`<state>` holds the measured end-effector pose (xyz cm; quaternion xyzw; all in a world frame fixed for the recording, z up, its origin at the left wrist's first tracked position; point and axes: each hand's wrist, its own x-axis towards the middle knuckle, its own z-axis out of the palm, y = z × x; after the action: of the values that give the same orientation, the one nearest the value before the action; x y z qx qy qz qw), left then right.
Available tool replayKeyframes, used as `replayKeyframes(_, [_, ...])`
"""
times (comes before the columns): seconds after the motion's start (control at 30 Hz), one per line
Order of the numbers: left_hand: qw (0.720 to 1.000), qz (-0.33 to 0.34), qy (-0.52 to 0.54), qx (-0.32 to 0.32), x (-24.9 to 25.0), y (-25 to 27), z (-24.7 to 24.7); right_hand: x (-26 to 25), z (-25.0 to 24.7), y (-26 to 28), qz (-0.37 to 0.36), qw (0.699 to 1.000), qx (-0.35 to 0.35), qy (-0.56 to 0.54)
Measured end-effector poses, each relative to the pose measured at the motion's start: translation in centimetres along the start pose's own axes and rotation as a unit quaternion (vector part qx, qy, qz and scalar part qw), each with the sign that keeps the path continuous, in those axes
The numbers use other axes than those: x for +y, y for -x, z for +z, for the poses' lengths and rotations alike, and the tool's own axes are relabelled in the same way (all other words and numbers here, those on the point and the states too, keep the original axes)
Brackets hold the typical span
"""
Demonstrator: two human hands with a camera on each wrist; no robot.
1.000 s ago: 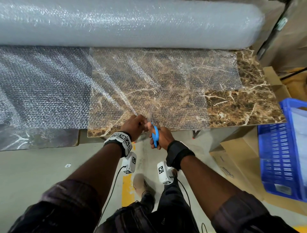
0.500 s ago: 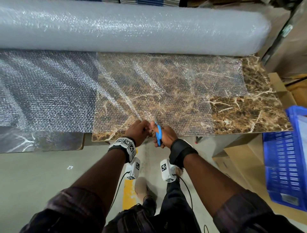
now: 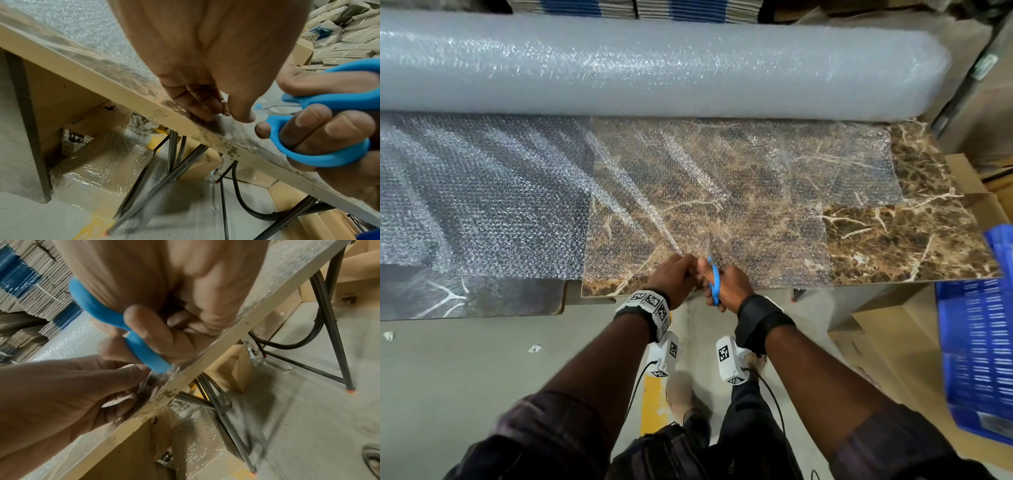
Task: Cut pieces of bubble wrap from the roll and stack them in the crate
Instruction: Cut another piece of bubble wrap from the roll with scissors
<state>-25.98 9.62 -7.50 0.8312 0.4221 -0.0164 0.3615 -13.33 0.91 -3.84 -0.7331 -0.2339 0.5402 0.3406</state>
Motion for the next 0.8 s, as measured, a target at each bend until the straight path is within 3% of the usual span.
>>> replayKeyframes(0.2, [1.0, -0.006, -0.008, -0.001, 0.0, 0.0, -0.1, -0.4, 0.0, -0.5, 0.03, 0.999, 0.009, -0.038])
replayKeyframes(0.8, [1.0, 0.001, -0.015, -0.006, 0.3, 0.2, -0.5, -2.0, -0.6, -2.4, 0.018, 0.999, 0.036, 0.022])
